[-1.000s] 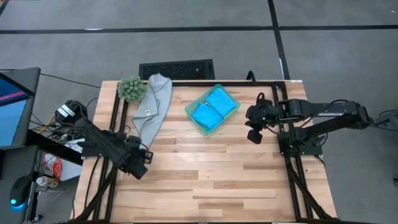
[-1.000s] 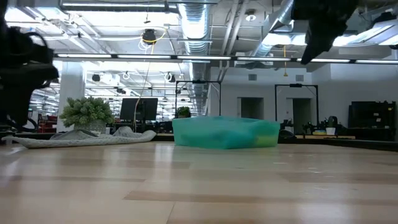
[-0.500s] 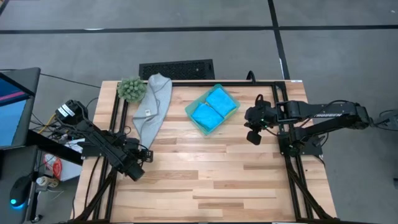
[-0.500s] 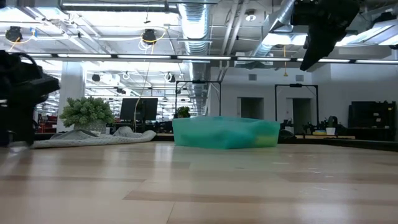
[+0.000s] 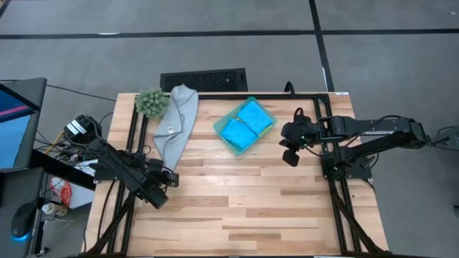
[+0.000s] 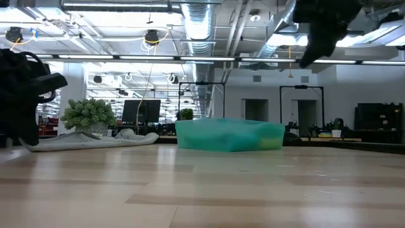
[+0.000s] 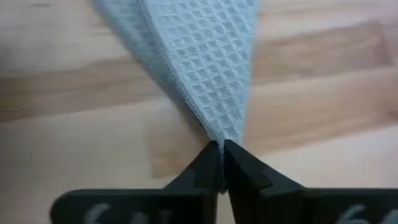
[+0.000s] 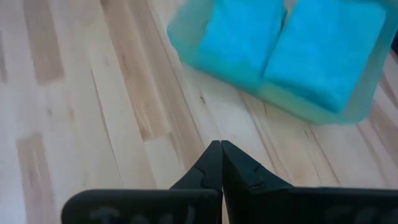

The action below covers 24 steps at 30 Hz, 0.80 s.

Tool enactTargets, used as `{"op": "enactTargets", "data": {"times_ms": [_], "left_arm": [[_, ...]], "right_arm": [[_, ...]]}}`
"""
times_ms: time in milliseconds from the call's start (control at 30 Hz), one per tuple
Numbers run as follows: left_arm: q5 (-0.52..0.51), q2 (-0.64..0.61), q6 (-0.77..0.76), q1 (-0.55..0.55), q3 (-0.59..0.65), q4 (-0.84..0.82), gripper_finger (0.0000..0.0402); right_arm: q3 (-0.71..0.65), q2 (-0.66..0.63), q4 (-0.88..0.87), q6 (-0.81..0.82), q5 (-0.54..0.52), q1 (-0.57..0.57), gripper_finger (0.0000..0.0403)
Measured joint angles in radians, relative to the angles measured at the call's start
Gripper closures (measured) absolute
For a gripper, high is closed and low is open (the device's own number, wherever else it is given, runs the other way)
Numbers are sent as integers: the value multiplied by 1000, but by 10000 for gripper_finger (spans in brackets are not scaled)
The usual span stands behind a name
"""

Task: Fold microfiber towels
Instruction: Fold the gray microfiber towel

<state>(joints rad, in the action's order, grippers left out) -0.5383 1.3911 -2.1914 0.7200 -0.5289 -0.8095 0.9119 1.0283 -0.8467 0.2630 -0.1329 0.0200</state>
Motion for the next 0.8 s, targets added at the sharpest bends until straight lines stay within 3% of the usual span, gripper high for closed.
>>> {"op": "enactTargets", "data": {"times_ms": [167, 300, 500, 667, 800], "left_arm": [[-22, 0, 180, 0, 0, 179, 399], [27, 0, 348, 0, 0, 333, 400], [146, 4, 554, 25, 0, 541, 401], [309, 4, 636, 93, 0, 669, 401], [428, 4, 584, 162, -1, 652, 401]], "right_arm": [[0, 40, 224, -28, 3, -27, 381], [1, 148, 493, -143, 4, -78, 381], [14, 430, 874, -277, 5, -112, 380], [111, 690, 1019, -329, 50, -115, 361], [244, 881, 1053, -410, 143, -131, 331]]}}
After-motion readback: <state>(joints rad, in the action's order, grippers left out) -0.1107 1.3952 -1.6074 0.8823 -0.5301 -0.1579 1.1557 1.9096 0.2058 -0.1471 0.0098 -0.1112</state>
